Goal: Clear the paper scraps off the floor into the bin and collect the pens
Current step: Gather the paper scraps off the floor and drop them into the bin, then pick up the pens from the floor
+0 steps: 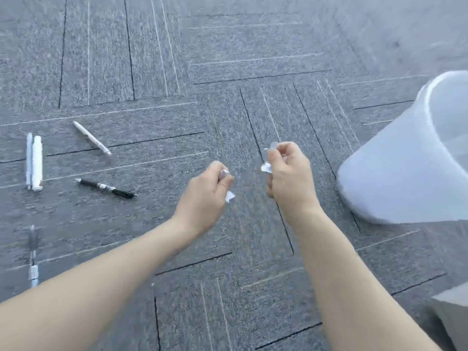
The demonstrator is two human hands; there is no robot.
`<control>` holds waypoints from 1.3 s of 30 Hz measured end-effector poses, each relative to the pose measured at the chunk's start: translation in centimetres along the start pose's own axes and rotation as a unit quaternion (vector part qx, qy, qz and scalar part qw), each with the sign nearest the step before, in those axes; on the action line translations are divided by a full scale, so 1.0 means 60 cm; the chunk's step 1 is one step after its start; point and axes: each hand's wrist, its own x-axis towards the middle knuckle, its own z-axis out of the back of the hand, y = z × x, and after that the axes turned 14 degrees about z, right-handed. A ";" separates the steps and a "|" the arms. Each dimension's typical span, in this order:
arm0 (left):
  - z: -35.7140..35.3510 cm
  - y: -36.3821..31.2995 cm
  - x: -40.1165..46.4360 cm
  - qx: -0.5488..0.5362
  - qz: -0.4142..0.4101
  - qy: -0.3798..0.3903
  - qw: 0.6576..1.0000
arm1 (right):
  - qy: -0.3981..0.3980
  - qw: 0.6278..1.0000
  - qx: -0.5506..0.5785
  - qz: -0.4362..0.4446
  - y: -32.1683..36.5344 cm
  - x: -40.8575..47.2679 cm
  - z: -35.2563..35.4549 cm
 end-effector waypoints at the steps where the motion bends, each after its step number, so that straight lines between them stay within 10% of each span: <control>1: -0.006 -0.056 0.018 -0.043 -0.014 0.002 0.999 | -0.039 0.999 0.011 0.014 0.026 0.021 0.031; 10: -0.166 -0.475 0.055 -0.120 -0.205 0.099 0.966 | -0.304 0.931 -0.187 0.079 0.140 0.056 0.376; 19: -0.300 -0.553 0.088 0.146 -0.199 0.221 0.943 | -0.267 0.952 -0.123 -0.087 0.084 0.047 0.465; 26: -0.239 -0.519 0.105 -0.049 -0.230 0.125 0.964 | -0.354 0.907 -0.227 -0.007 0.094 0.063 0.430; 32: -0.089 -0.339 0.140 -0.017 -0.196 0.026 0.980 | -0.222 0.951 -0.168 0.136 0.145 0.091 0.231; 36: 0.022 -0.077 0.116 0.088 -0.014 -0.042 0.995 | 0.052 0.975 -0.167 0.137 0.127 0.061 0.002; 39: 0.105 0.107 0.057 0.125 0.153 -0.137 0.971 | 0.251 0.928 -0.238 0.141 0.085 0.009 -0.162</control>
